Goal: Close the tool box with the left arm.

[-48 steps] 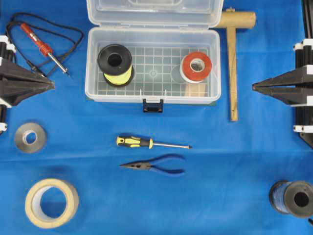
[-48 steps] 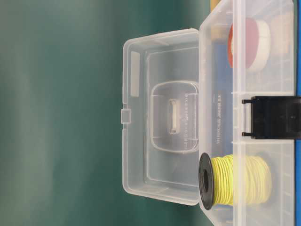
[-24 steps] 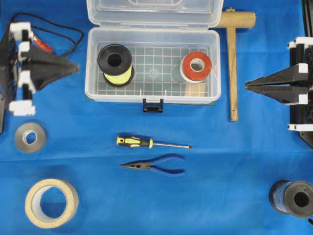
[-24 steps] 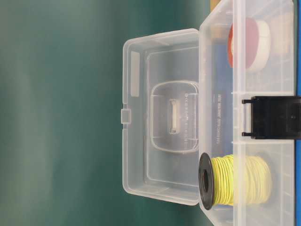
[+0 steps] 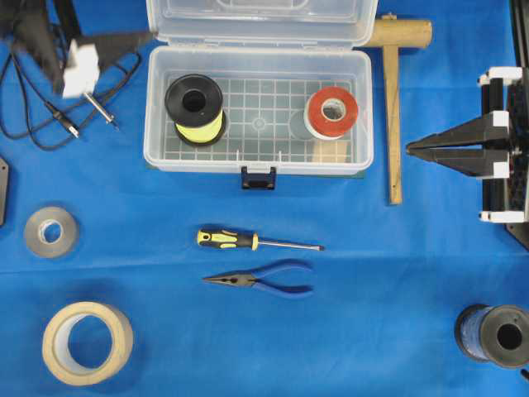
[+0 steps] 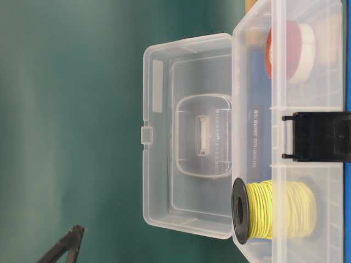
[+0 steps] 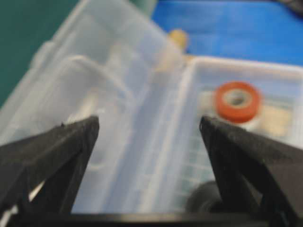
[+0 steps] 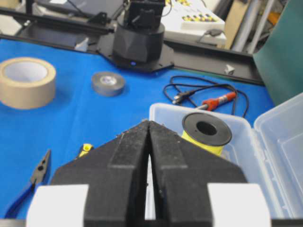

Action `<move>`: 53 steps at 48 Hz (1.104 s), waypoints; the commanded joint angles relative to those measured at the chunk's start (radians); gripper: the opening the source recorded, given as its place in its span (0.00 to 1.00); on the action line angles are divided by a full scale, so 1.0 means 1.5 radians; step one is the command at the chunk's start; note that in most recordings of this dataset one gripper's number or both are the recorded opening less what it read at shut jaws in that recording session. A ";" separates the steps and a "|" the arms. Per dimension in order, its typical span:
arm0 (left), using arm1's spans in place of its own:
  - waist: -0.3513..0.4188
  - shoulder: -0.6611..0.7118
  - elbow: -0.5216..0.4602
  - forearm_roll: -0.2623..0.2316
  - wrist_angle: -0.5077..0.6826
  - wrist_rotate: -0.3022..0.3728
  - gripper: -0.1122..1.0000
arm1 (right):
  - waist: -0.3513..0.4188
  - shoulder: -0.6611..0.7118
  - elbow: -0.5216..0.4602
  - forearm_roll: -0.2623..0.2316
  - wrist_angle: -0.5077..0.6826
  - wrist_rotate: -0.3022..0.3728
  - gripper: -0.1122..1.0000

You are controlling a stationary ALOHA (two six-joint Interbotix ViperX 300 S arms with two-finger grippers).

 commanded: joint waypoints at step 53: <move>0.172 0.416 -0.285 0.000 0.114 0.127 0.92 | -0.013 0.020 -0.002 -0.005 0.029 -0.002 0.10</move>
